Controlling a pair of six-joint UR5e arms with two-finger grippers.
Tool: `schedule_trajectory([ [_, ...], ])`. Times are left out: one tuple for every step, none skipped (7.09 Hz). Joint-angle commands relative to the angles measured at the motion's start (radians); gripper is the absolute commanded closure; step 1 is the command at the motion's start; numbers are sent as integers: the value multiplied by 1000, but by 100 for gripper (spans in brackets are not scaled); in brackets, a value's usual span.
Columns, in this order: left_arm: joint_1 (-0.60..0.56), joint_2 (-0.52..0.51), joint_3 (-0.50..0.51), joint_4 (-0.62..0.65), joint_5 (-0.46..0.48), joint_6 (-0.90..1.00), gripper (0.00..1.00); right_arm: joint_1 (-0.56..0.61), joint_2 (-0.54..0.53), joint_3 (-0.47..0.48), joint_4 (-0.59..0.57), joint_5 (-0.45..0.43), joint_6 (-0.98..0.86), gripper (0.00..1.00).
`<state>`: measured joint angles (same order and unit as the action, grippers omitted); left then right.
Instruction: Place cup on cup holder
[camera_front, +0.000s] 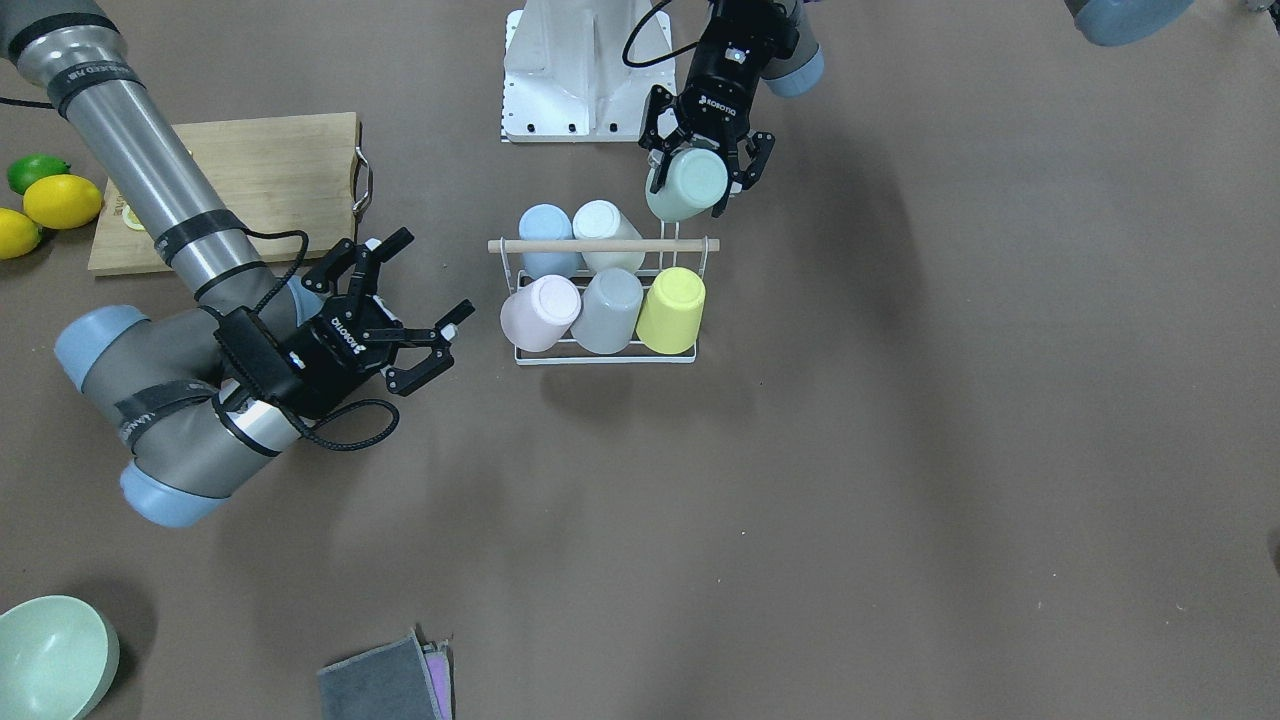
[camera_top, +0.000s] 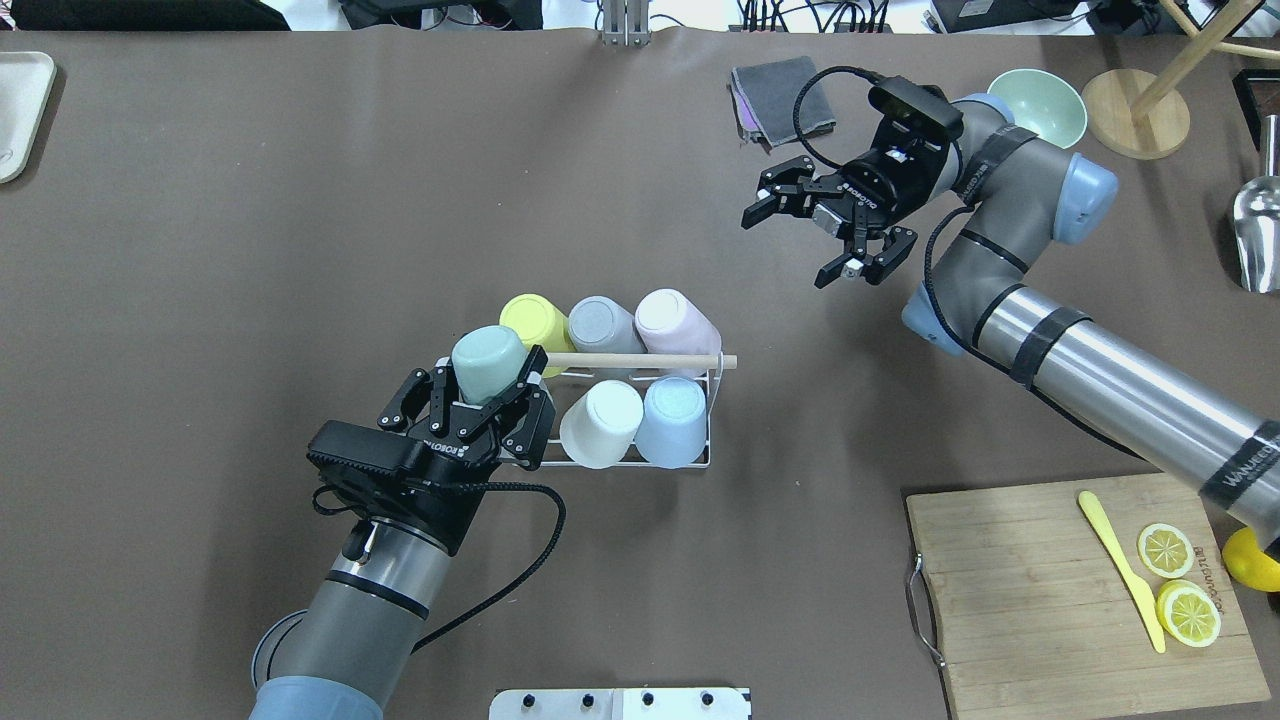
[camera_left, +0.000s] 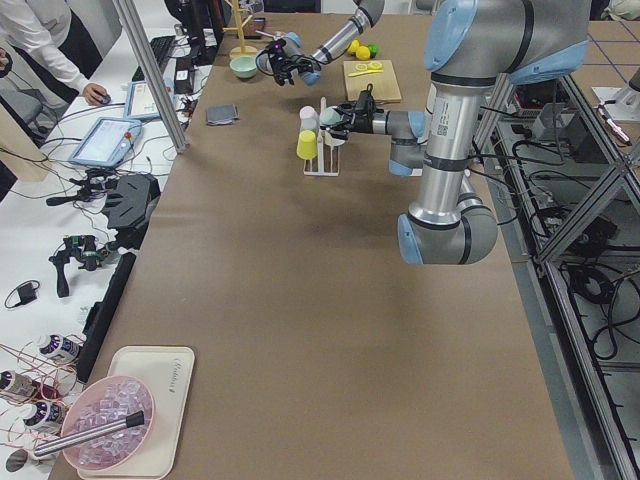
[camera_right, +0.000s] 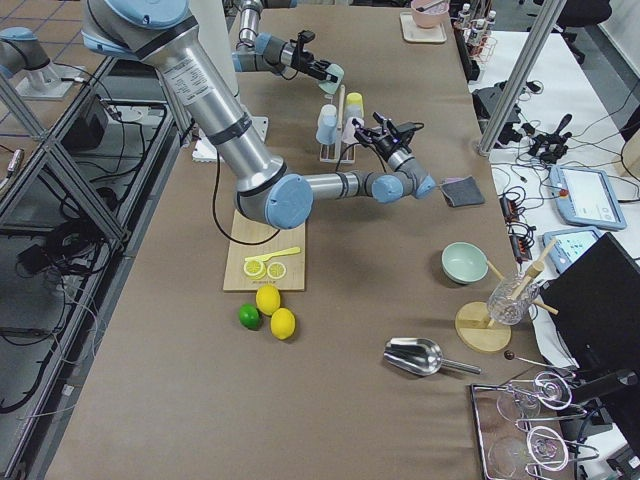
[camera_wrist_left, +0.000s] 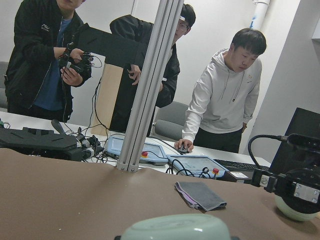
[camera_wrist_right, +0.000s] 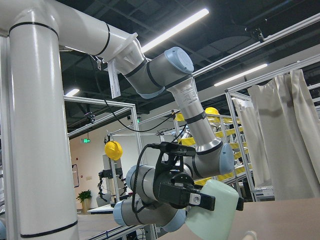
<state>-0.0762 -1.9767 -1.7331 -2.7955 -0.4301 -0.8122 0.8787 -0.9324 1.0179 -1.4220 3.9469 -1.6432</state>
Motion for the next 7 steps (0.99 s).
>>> schedule_trajectory([
  [-1, -2, 26, -4, 8, -2, 100, 67, -121, 160, -52, -2, 176, 1],
  [-1, -5, 38, -10, 8, -2, 100, 98, -162, 189, -52, -3, 248, 1],
  [-1, -5, 47, -12, 10, -2, 100, 108, -224, 221, -54, -3, 278, 1],
  [-1, -5, 56, -13, 31, -2, 100, 114, -296, 272, -84, -5, 279, 1],
  [-2, -5, 58, -13, 40, -1, 100, 134, -392, 372, -136, -6, 299, 1],
  [-2, -5, 50, -13, 47, 8, 80, 150, -483, 469, -162, -8, 354, 1],
  [-8, -10, 46, -7, 47, 19, 38, 163, -578, 552, -185, -12, 420, 1],
])
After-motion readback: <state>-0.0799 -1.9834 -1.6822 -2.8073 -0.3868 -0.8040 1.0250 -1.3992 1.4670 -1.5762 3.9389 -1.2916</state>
